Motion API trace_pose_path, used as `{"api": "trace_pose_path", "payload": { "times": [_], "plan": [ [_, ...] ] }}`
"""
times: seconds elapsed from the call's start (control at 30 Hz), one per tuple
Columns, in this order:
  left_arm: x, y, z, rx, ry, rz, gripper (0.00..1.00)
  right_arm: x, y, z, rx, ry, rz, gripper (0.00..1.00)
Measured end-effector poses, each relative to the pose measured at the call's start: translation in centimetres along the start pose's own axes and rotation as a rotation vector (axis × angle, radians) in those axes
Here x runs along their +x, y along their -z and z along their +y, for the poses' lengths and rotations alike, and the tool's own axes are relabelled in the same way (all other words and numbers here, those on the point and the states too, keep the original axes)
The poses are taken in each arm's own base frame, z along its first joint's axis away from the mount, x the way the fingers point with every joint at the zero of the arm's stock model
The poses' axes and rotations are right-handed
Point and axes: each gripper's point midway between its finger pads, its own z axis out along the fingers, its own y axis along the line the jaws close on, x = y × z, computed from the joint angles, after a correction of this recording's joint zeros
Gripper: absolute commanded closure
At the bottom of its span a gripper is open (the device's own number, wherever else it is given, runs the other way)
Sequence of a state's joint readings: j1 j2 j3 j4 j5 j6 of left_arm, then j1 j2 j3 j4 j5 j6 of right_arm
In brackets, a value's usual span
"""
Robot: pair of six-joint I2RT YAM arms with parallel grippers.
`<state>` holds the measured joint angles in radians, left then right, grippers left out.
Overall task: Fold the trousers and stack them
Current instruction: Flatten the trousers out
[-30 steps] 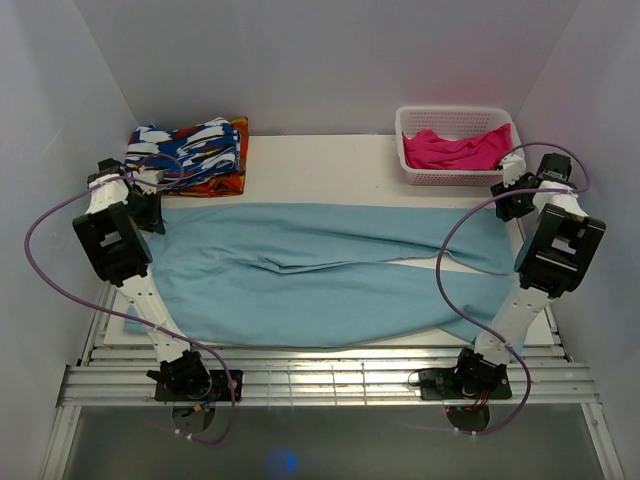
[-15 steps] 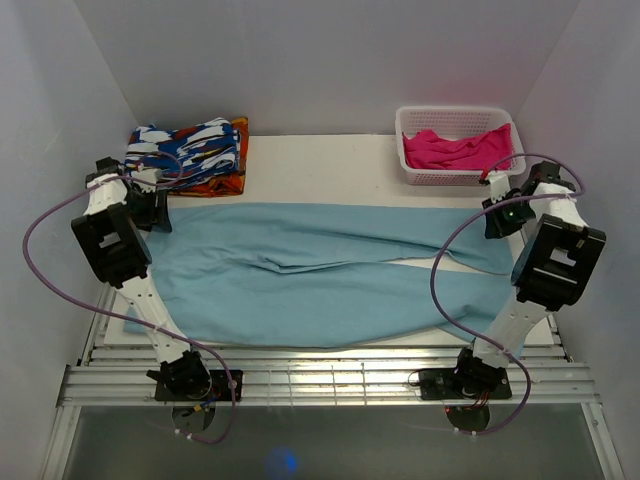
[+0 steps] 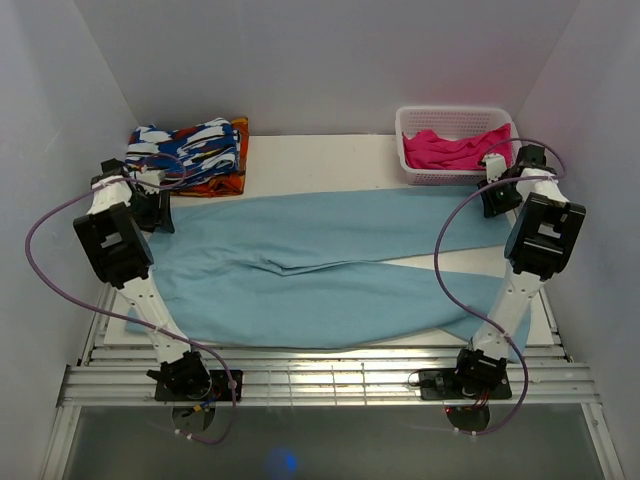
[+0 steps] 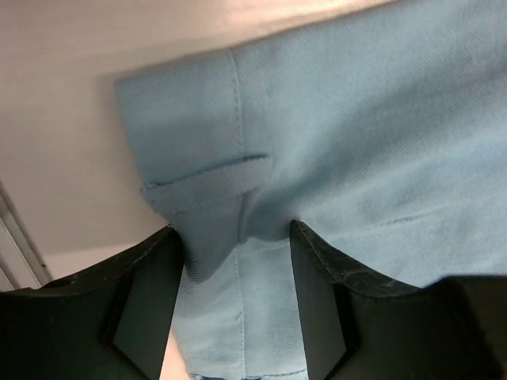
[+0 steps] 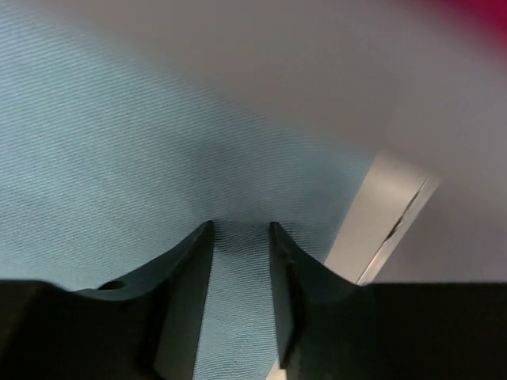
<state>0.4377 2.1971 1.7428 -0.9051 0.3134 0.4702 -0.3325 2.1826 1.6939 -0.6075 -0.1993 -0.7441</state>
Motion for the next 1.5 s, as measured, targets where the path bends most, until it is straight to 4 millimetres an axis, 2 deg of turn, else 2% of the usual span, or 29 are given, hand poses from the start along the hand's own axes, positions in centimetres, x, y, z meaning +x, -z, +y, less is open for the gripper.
{"api": "trace_pose_path", "payload": {
  "times": [0.13,0.27,0.33,0.43,0.53,0.63,0.8,0.9,0.97,1.03,1.13,1.3,1.47,1.5],
  "plan": [
    [-1.8,-0.4,1.2,-0.027,0.016,-0.027,0.32,-2.2,-1.1,-0.9,0.041,0.012,-0.025,0.48],
    [-2.4,-0.5,1.4,-0.029,0.018,-0.043,0.29,-2.4,-0.4,-0.6,0.044,0.018,-0.013,0.41],
    [-2.5,-0.4,1.2,-0.022,0.014,-0.045,0.28,-2.0,1.0,0.0,0.03,0.039,0.003,0.37],
    [-2.3,-0.1,0.8,-0.009,0.006,-0.041,0.28,-0.4,5.7,1.6,0.005,0.087,0.036,0.29],
    [-1.3,1.1,-0.3,0.005,-0.001,-0.035,0.28,2.2,11.1,2.8,0.016,0.101,0.065,0.27],
    [-0.5,3.1,-1.7,0.016,-0.013,-0.048,0.28,7.1,14.7,4.2,0.027,0.028,0.134,0.31],
    [0.6,5.9,-3.8,0.027,-0.03,-0.085,0.28,17.8,15.3,8.3,-0.065,-0.257,0.326,0.3],
    [1.1,5.8,-4.3,0.042,-0.028,-0.087,0.28,22.4,15.8,10.9,-0.091,-0.412,0.401,0.32],
    [1.7,5.3,-4.5,0.053,-0.02,-0.074,0.28,23.9,16.2,12.1,-0.092,-0.462,0.425,0.33],
    [2.2,5.1,-4.6,0.059,-0.011,-0.062,0.28,24.2,16.2,12.8,-0.094,-0.479,0.431,0.34],
    [2.3,5.0,-4.6,0.057,-0.001,-0.062,0.28,24.9,15.7,13.4,-0.092,-0.483,0.442,0.34],
    [2.5,5.0,-3.8,0.048,0.023,-0.071,0.28,27.3,15.3,15.3,-0.089,-0.473,0.509,0.34],
    [3.5,4.8,-3.0,0.043,0.052,-0.064,0.28,28.1,16.0,15.0,-0.023,-0.442,0.514,0.34],
    [3.7,4.8,-2.9,0.043,0.058,-0.062,0.28,28.2,16.1,14.9,-0.008,-0.436,0.514,0.37]
  ]
}}
